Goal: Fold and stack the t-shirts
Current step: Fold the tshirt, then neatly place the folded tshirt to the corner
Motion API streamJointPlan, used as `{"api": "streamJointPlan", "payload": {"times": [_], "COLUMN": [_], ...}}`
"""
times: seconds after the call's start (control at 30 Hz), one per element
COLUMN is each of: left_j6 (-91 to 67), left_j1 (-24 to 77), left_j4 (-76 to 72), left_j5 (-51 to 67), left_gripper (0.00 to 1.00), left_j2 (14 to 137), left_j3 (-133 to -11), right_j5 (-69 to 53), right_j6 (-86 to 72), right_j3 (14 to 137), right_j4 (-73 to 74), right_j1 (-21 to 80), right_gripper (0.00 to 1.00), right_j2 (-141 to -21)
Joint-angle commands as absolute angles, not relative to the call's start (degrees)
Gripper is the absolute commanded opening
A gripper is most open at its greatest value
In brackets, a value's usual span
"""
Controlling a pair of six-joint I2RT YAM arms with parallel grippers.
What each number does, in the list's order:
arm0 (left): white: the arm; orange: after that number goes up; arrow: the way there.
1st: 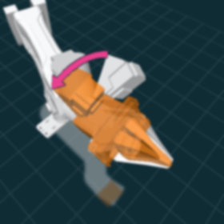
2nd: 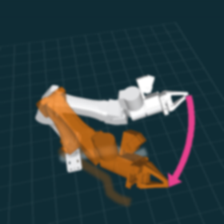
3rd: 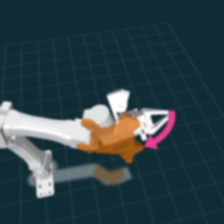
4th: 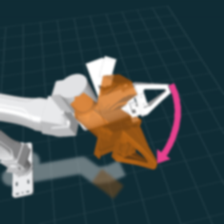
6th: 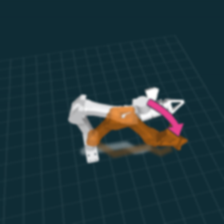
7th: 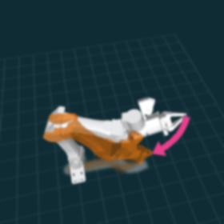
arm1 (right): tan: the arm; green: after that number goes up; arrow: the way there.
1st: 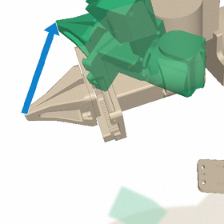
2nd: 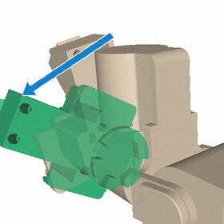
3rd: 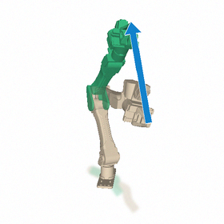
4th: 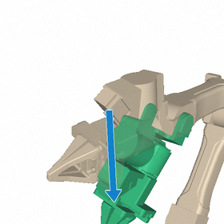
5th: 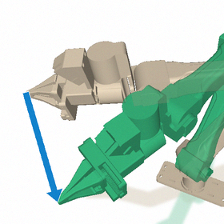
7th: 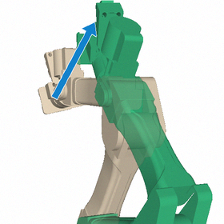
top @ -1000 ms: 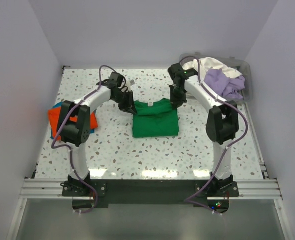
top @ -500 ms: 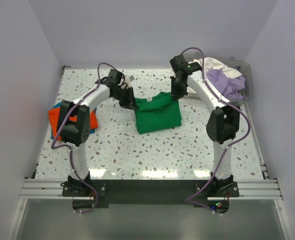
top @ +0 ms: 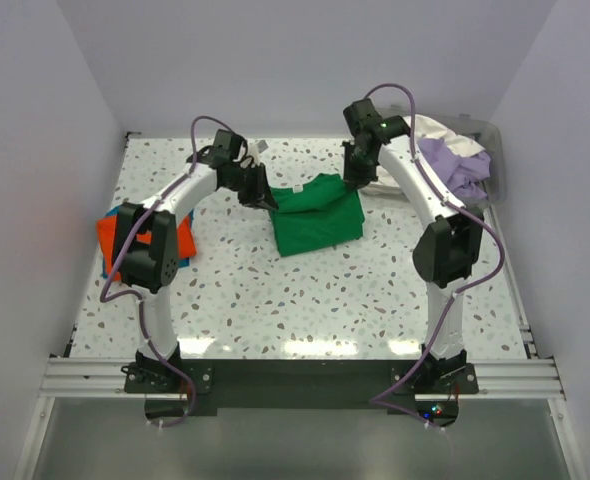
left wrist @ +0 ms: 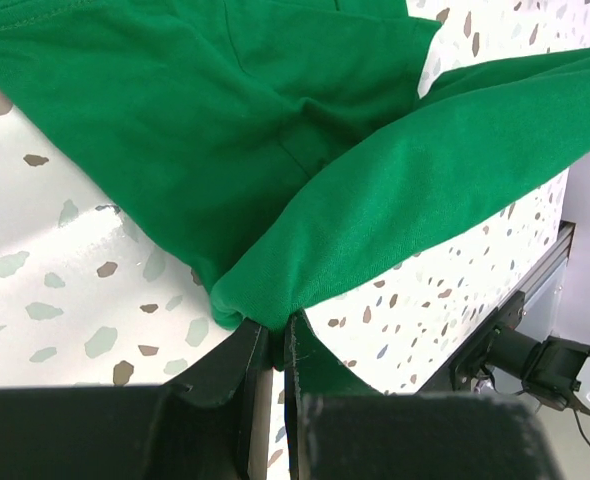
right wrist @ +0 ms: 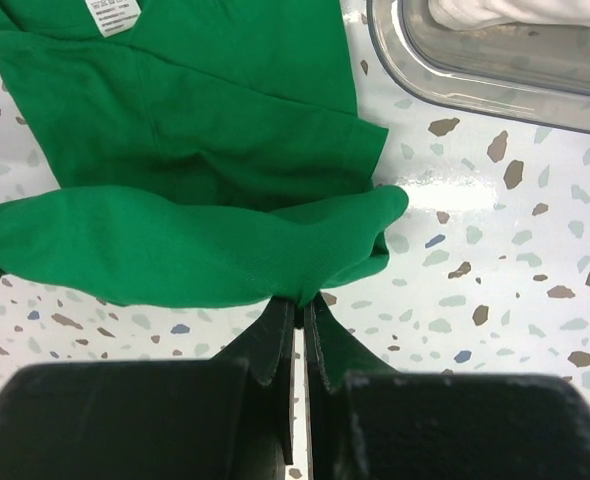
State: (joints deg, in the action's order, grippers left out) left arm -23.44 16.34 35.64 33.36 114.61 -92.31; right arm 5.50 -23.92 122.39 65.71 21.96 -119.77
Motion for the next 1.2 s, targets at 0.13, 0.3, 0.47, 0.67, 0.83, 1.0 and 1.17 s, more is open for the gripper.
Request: {"api": "streamJointPlan", "payload": {"times": [0.13, 0.3, 0.47, 0.67, 0.83, 1.0, 1.17], "left_j6": [-24.5, -26.8, -33.4, -32.6, -31.8, -32.0, -31.8], "left_j1": [14.9, 12.7, 10.5, 10.4, 10.4, 10.4, 10.5], "left_j4": [33.4, 29.0, 15.0, 12.0, 7.5, 0.9, -7.1], "left_j5": [34.6, 34.1, 30.7, 31.4, 32.7, 36.2, 39.1], "left_gripper": [0.00, 0.05, 0.62, 0.78, 0.77, 0.73, 0.73], "left_j2": [112.8, 116.9, 120.2, 121.2, 117.2, 114.4, 112.9], "left_j3": [-95.3, -98.2, -100.6, -101.3, -89.3, -79.0, -71.1], "right_j5": [6.8, 5.2, 0.3, -3.5, -7.3, -11.4, -14.8], "right_j6": [-22.5, -22.0, -24.7, -26.2, -25.6, -25.5, -25.9], "right_j3": [127.9, 132.9, 141.3, 134.3, 122.6, 115.8, 109.6], "right_j4": [65.7, 61.8, 52.0, 41.8, 36.7, 34.5, 33.2], "right_j1": [21.2, 20.9, 20.3, 20.0, 20.1, 21.4, 22.6], "right_gripper": [0.00, 0.00, 0.73, 0.87, 0.85, 0.82, 0.80], "right_j2": [-121.8, -128.4, -135.6, -130.3, -123.9, -121.8, -122.1]}}
